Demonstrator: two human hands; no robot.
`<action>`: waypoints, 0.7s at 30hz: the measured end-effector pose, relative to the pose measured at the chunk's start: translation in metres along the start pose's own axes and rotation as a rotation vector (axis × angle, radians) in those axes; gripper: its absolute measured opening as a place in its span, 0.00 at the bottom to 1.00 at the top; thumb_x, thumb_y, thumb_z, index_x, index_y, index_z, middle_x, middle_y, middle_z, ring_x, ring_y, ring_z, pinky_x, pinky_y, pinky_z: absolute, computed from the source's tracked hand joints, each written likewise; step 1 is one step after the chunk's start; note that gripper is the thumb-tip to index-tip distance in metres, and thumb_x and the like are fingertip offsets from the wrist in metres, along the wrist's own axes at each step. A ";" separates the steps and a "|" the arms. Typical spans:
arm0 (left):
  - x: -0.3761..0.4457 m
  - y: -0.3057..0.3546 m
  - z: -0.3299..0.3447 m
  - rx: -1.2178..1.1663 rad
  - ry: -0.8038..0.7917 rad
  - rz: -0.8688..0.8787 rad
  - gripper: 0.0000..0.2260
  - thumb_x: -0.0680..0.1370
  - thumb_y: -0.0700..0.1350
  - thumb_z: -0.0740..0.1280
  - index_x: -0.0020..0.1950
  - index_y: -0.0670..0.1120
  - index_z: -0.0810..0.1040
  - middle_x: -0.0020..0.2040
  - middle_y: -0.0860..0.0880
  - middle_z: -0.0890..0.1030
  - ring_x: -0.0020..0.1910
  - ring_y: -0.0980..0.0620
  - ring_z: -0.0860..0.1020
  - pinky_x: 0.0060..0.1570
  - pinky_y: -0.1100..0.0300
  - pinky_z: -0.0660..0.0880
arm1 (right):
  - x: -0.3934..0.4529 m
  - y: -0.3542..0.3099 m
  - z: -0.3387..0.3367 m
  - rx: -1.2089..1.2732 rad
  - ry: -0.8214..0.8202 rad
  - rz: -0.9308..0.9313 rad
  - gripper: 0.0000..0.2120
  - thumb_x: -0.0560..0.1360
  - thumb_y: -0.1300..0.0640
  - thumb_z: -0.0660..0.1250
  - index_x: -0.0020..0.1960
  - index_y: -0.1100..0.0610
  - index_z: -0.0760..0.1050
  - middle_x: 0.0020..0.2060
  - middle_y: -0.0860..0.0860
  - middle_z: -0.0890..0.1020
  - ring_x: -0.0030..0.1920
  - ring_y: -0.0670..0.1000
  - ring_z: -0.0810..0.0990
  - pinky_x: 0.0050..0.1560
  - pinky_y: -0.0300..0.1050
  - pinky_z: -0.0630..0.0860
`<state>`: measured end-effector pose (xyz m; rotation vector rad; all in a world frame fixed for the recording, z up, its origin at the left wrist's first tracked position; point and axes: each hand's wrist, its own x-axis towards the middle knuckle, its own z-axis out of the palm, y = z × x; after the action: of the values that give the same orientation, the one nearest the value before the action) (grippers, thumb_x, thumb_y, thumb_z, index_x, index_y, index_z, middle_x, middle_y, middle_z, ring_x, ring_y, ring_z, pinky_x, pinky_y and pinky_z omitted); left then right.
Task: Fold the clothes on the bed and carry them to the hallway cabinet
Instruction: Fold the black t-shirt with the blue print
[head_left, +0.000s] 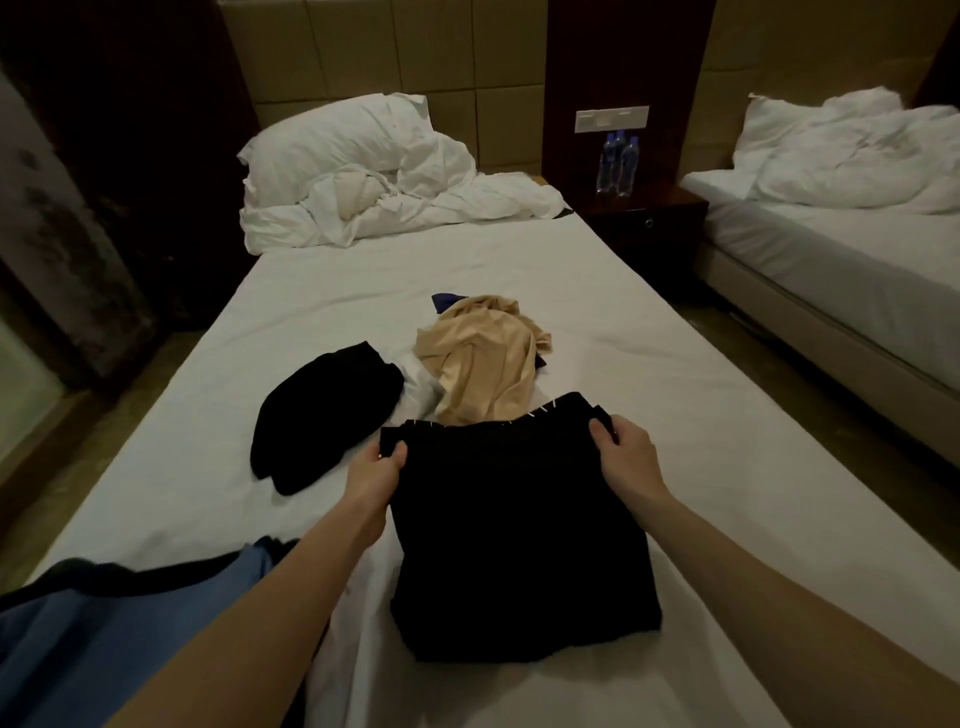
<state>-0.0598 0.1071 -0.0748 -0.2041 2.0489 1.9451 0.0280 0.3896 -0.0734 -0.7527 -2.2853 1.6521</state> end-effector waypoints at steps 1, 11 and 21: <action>0.014 0.000 0.004 0.020 0.022 0.006 0.10 0.84 0.39 0.59 0.61 0.43 0.77 0.45 0.48 0.80 0.42 0.52 0.78 0.44 0.60 0.74 | 0.015 0.004 0.005 -0.047 -0.001 0.016 0.13 0.83 0.51 0.59 0.44 0.56 0.75 0.38 0.51 0.78 0.39 0.51 0.77 0.38 0.48 0.68; 0.109 -0.047 0.020 0.646 0.050 0.080 0.15 0.81 0.47 0.65 0.65 0.43 0.72 0.59 0.45 0.80 0.60 0.43 0.78 0.60 0.50 0.74 | 0.102 0.056 0.035 -0.486 -0.014 0.179 0.10 0.79 0.44 0.63 0.54 0.49 0.74 0.55 0.54 0.75 0.53 0.57 0.75 0.51 0.50 0.74; 0.033 0.006 0.009 0.141 -0.012 0.055 0.07 0.84 0.41 0.60 0.58 0.43 0.76 0.48 0.46 0.80 0.43 0.51 0.79 0.41 0.58 0.75 | 0.052 -0.011 0.004 -0.044 -0.212 0.055 0.07 0.80 0.59 0.65 0.51 0.60 0.81 0.38 0.53 0.80 0.38 0.51 0.78 0.42 0.46 0.68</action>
<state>-0.0916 0.1204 -0.0800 -0.1057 2.1948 1.8186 -0.0204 0.4110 -0.0708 -0.6854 -2.4712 1.7897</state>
